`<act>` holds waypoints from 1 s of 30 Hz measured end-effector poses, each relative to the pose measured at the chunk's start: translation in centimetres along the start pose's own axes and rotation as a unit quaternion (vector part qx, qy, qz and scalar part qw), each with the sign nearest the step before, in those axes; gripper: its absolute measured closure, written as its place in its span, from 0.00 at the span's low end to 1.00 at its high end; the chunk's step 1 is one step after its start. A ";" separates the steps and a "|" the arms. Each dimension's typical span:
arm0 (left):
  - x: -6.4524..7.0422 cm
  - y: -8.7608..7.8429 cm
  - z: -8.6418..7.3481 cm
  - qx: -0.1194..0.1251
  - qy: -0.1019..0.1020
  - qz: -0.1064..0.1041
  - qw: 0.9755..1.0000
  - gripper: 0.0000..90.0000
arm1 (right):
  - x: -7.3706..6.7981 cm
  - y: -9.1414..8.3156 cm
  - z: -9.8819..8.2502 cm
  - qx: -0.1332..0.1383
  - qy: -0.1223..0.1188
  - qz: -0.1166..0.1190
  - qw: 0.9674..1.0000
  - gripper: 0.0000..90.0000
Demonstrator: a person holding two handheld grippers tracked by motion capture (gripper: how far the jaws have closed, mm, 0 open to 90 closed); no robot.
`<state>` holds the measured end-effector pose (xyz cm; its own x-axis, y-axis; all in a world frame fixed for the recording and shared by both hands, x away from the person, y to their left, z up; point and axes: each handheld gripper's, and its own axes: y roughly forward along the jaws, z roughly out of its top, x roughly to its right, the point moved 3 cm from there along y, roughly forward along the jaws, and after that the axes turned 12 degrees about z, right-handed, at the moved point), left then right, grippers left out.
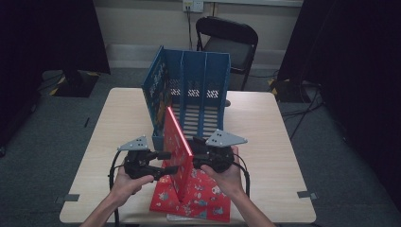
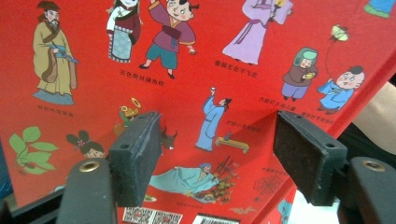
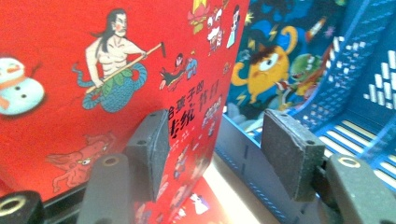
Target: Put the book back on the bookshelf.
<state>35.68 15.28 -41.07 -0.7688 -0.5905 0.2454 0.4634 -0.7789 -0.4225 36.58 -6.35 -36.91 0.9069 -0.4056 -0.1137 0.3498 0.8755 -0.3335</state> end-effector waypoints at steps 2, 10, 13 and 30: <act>0.1 -0.4 -0.2 0.006 -0.002 0.008 1.000 0.33 | -0.3 0.4 0.2 -0.001 -0.002 0.006 1.000 0.46; -0.2 -1.1 -1.1 0.009 -0.001 0.021 1.000 0.32 | -0.9 1.5 0.5 -0.001 -0.003 0.027 1.000 0.44; -0.3 -1.3 -1.3 0.008 -0.009 0.024 1.000 0.32 | -0.8 1.6 0.6 -0.002 -0.003 0.030 1.000 0.41; -0.5 -2.0 -1.7 0.007 0.005 0.040 0.999 0.29 | -1.6 2.1 -0.5 -0.019 0.000 0.061 0.998 0.42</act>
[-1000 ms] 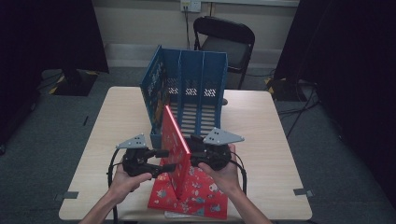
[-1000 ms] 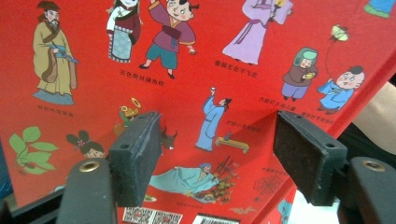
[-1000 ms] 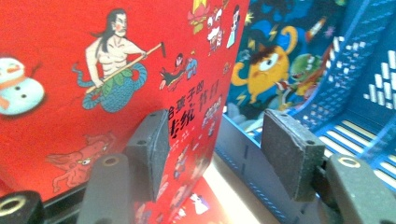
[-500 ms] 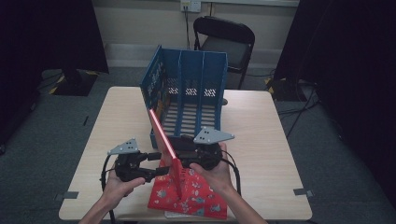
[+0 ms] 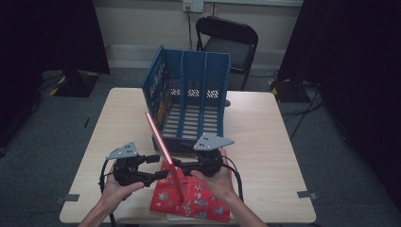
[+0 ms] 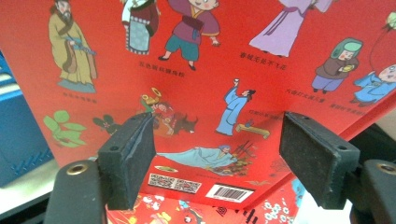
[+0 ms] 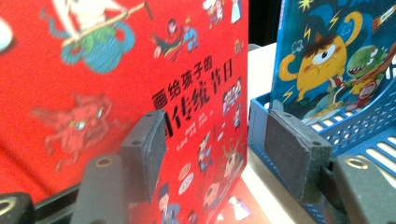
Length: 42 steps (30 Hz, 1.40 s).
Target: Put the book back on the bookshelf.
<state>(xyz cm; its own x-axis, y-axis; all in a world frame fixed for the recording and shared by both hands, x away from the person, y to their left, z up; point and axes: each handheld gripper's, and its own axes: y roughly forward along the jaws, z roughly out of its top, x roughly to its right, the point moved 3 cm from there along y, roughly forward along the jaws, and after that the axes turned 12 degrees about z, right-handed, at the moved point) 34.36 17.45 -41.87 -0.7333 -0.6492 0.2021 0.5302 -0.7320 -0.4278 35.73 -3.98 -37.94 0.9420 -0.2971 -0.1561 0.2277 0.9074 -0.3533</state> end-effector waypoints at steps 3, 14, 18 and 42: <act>0.0 0.1 0.0 0.001 0.009 0.005 1.000 0.29 | -0.1 -0.4 -0.4 -0.002 0.001 0.000 1.000 0.42; -0.2 -0.1 0.0 0.003 0.031 0.022 0.999 0.26 | -0.8 -2.4 -1.1 -0.003 -0.001 0.002 1.000 0.42; -0.3 -0.2 0.1 0.008 0.029 0.021 0.999 0.26 | -1.4 -3.0 -1.3 -0.005 0.000 0.012 1.000 0.39; -0.5 -0.1 -0.2 0.014 0.015 0.056 0.998 0.29 | -5.0 0.3 0.2 0.000 -0.018 0.052 0.998 0.44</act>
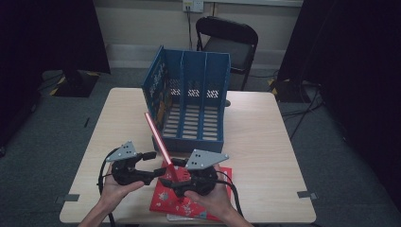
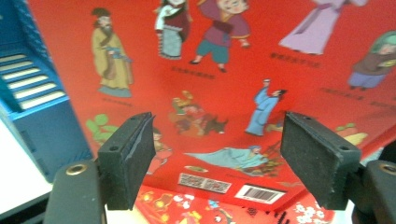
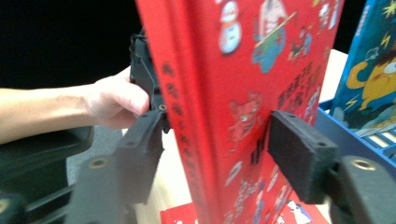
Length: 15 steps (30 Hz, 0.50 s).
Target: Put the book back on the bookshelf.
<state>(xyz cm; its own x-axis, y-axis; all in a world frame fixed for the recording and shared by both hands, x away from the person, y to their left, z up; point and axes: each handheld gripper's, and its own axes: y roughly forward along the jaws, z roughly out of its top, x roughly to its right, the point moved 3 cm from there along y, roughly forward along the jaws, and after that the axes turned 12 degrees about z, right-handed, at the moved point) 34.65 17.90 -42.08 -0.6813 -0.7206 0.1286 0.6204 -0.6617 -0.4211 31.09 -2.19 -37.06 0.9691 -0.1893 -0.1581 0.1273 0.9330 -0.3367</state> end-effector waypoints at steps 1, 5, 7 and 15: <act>-0.1 0.0 0.0 0.000 0.000 0.003 1.000 0.29 | 0.0 0.0 0.0 0.001 -0.001 -0.004 1.000 0.46; -0.2 0.1 0.0 -0.002 -0.003 0.006 1.000 0.29 | 0.2 -0.1 0.0 0.002 0.000 -0.019 1.000 0.54; -0.3 0.2 -0.1 -0.001 -0.001 0.014 1.000 0.30 | 0.2 -0.3 0.0 -0.001 0.000 -0.019 1.000 0.56; -0.7 0.4 -0.3 -0.014 0.001 0.026 1.000 0.31 | 0.6 -1.4 0.0 0.000 -0.009 -0.046 0.999 0.74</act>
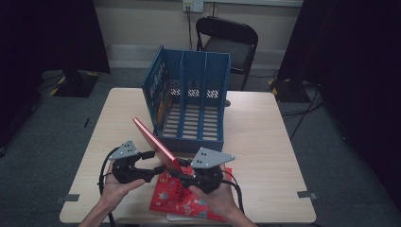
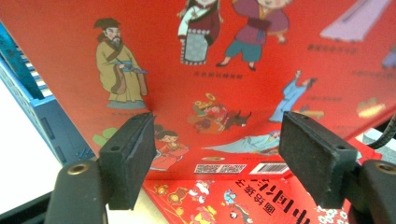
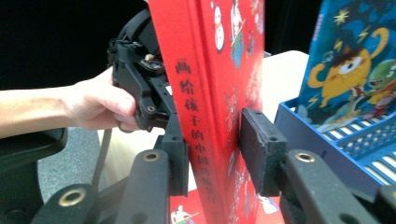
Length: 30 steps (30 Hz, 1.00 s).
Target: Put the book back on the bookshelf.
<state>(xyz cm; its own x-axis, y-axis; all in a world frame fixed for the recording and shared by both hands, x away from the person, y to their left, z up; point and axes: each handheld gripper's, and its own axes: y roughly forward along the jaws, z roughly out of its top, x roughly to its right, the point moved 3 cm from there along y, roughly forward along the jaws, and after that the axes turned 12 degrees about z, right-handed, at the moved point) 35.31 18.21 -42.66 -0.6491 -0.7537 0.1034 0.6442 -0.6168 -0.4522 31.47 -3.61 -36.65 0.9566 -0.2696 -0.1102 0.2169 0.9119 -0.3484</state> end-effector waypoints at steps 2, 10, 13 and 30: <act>-0.3 -0.1 0.0 0.000 -0.004 0.005 1.000 0.30 | 0.2 -0.3 0.0 0.001 -0.002 -0.014 1.000 0.78; -1.3 -0.4 0.1 0.011 -0.022 0.033 0.999 0.26 | 1.8 -2.7 -0.7 0.009 0.003 -0.041 0.999 0.87; -1.3 -0.1 0.3 0.011 -0.021 0.036 0.999 0.25 | 2.0 -3.6 -0.9 0.013 0.002 -0.036 0.999 0.88; 1.1 1.5 0.4 0.002 0.021 0.006 1.000 0.26 | 2.2 -5.9 -1.7 0.021 0.008 0.006 1.000 0.82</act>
<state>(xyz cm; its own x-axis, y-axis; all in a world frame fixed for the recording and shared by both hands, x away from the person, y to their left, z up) 35.80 16.36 -42.87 -0.6575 -0.7510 0.0614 0.6533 -0.6088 -0.4501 32.00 -10.09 -36.47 0.9563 -0.2625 -0.1287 0.2132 0.9275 -0.3072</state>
